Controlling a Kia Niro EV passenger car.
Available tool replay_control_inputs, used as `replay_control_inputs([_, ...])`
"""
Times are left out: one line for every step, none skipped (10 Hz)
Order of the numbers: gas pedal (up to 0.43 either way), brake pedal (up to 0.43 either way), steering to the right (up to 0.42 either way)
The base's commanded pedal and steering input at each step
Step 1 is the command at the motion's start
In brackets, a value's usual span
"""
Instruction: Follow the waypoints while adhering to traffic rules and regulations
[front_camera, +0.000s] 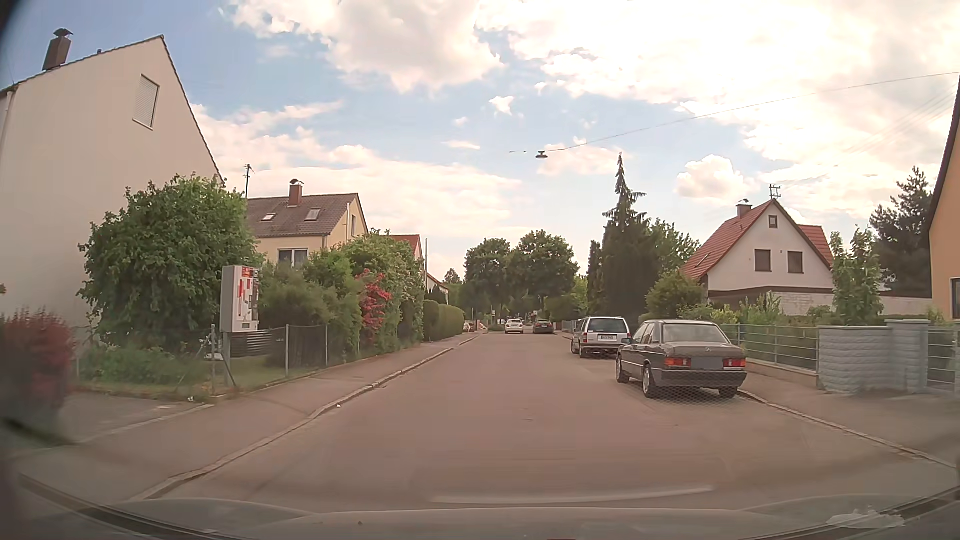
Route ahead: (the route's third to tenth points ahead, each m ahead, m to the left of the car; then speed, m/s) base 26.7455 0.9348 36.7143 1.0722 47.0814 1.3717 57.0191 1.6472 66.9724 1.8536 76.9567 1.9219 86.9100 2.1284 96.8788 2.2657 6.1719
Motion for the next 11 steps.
replay_control_inputs([0.098, 0.018, 0.004])
replay_control_inputs([0.098, 0.018, 0.004])
replay_control_inputs([0.098, 0.018, 0.004])
replay_control_inputs([0.087, 0.018, 0.005])
replay_control_inputs([0.087, 0.018, 0.004])
replay_control_inputs([0.079, 0.018, 0.005])
replay_control_inputs([0.047, 0.024, 0.005])
replay_control_inputs([0.047, 0.018, 0.004])
replay_control_inputs([0.067, 0.018, 0.004])
replay_control_inputs([0.130, 0.018, 0.004])
replay_control_inputs([0.087, 0.018, 0.003])
